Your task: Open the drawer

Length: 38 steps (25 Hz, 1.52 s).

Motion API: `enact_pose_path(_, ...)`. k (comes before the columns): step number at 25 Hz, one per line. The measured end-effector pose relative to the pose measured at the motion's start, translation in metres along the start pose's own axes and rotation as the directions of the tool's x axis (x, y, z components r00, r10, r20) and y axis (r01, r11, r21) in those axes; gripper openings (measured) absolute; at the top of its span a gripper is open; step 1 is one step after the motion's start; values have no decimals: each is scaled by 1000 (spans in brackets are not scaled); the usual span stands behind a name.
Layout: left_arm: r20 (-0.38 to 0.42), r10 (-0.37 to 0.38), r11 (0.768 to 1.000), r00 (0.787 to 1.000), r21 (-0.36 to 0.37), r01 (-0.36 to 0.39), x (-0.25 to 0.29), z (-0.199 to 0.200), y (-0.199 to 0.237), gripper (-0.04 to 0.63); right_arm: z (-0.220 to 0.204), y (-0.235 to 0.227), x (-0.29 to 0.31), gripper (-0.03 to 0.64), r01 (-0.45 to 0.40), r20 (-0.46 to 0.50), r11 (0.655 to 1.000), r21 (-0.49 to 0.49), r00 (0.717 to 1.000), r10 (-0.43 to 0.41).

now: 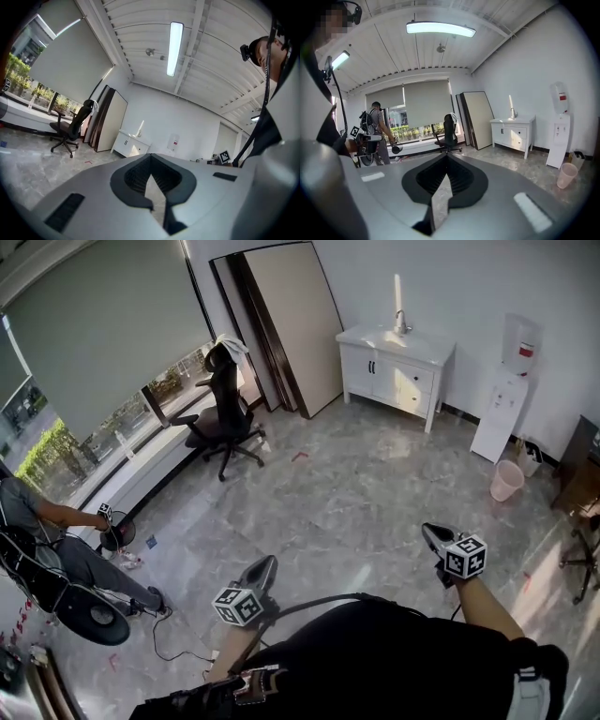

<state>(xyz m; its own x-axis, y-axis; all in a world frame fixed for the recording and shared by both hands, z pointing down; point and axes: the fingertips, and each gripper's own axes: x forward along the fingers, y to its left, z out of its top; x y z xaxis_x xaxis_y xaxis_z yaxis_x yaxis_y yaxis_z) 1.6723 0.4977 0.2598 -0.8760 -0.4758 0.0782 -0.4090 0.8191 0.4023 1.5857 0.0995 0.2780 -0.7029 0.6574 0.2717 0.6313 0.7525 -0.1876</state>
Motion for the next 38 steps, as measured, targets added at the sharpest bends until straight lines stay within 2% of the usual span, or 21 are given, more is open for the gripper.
enact_pose_path(8, -24, -7, 1000, 1000, 8, 7, 83, -9, -38, 0, 10, -95, -8, 2, 17, 7, 999, 37, 1000, -17)
enact_pose_path(13, -47, -6, 1000, 999, 2, 6, 114, -13, -27, 0, 3, -124, 0, 2, 41, 1, 997, 63, 999, -42)
enact_pose_path(17, -55, -44, 999, 998, -11, 43, 150, -11, -8, 0, 3, -141, 18, 2, 77, -11, 994, 77, 997, -77)
enact_pose_path(23, -49, -130, 991, 990, -36, 128, 210, 16, 46, 0, 32, -152, 66, 2, 149, 3, 987, 52, 989, -149)
enact_pose_path(31, -50, -194, 981, 980, -25, 193, 264, 86, 146, 0, 82, -153, 155, 2, 235, 24, 969, 76, 971, -237)
enact_pose_path(38, -59, -181, 983, 982, -33, 179, 284, 122, 233, 0, 108, -134, 257, 2, 196, 12, 978, 75, 980, -197)
